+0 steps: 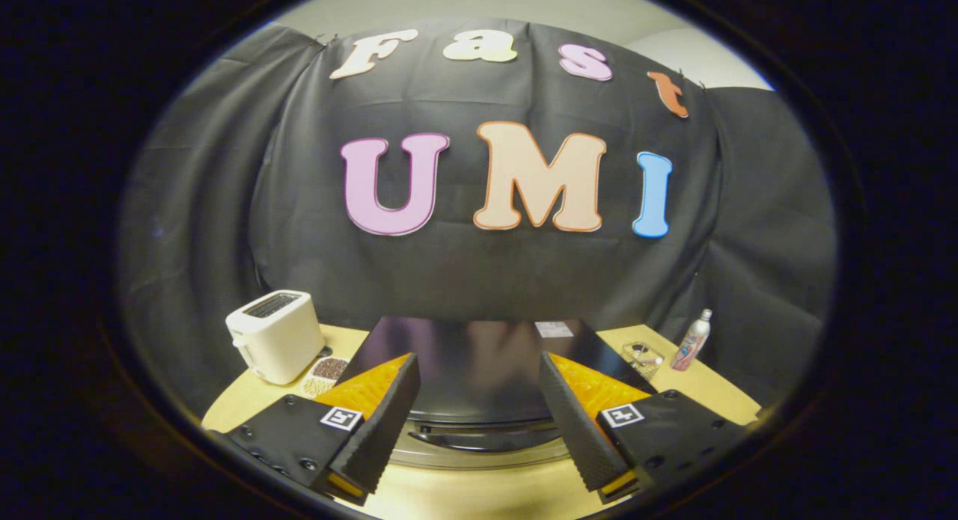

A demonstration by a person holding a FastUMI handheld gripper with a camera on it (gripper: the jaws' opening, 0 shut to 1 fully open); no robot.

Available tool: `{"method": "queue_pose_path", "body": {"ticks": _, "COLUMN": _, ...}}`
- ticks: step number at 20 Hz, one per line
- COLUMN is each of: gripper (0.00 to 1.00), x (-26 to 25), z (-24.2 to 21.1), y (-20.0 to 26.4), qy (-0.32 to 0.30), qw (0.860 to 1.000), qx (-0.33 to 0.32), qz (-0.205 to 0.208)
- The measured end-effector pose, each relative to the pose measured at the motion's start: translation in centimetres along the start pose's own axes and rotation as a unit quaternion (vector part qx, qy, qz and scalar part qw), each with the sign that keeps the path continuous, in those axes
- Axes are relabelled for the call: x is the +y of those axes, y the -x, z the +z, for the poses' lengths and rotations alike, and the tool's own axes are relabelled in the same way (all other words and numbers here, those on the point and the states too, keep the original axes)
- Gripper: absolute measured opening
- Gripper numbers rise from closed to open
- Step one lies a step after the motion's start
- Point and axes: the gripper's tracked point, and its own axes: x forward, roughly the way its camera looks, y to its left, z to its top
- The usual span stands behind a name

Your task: Open the toaster oven, put the food inside, and close the toaster oven door.

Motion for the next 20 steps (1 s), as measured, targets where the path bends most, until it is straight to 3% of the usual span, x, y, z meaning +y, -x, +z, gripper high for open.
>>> {"method": "queue_pose_path", "body": {"ticks": 5, "gripper": 1.00, "x": 0.7, "z": -4.2, "y": -1.4, "qy": 0.016, "qw": 0.999, "qx": 0.032, "qz": 0.026}}
{"method": "queue_pose_path", "body": {"ticks": 10, "gripper": 1.00, "x": 0.2, "z": -4.8, "y": -1.6, "qy": -0.047, "qw": 0.998, "qx": 0.011, "qz": 0.046}}
{"method": "queue_pose_path", "body": {"ticks": 13, "gripper": 1.00, "x": -0.5, "z": -5.0, "y": 0.0, "qy": -0.045, "qw": 0.998, "qx": -0.013, "qz": 0.037}}
{"method": "queue_pose_path", "body": {"ticks": 20, "gripper": 1.00, "x": -0.9, "z": -6.1, "y": 2.4, "qy": -0.051, "qw": 0.998, "qx": -0.003, "qz": 0.019}}
